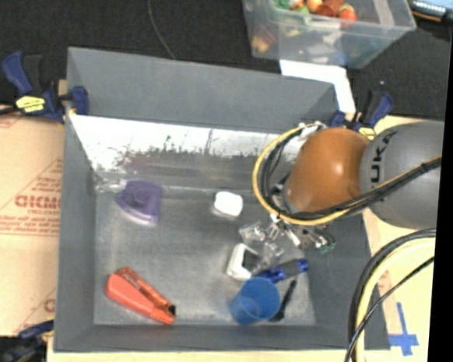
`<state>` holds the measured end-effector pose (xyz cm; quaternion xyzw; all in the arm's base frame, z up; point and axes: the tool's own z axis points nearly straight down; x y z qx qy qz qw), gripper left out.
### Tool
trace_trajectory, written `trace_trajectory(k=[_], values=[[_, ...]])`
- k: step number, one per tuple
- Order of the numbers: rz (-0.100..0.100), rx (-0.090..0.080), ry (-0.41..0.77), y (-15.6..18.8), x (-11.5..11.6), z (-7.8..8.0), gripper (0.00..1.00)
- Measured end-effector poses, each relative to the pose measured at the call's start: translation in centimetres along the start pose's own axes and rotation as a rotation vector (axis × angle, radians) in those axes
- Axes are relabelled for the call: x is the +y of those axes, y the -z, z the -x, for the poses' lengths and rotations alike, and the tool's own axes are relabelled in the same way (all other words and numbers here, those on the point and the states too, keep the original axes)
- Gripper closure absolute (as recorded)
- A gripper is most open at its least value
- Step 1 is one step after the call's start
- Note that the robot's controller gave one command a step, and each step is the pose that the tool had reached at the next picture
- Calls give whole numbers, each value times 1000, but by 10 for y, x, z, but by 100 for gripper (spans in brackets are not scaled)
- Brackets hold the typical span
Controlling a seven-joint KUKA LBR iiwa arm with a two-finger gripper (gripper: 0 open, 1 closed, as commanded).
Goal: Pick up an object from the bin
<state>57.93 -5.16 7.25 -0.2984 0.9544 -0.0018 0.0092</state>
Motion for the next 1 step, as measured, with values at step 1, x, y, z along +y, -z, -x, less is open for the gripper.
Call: trace_trajectory(k=[1], values=[[6,8,-3,37,2,-2,100]])
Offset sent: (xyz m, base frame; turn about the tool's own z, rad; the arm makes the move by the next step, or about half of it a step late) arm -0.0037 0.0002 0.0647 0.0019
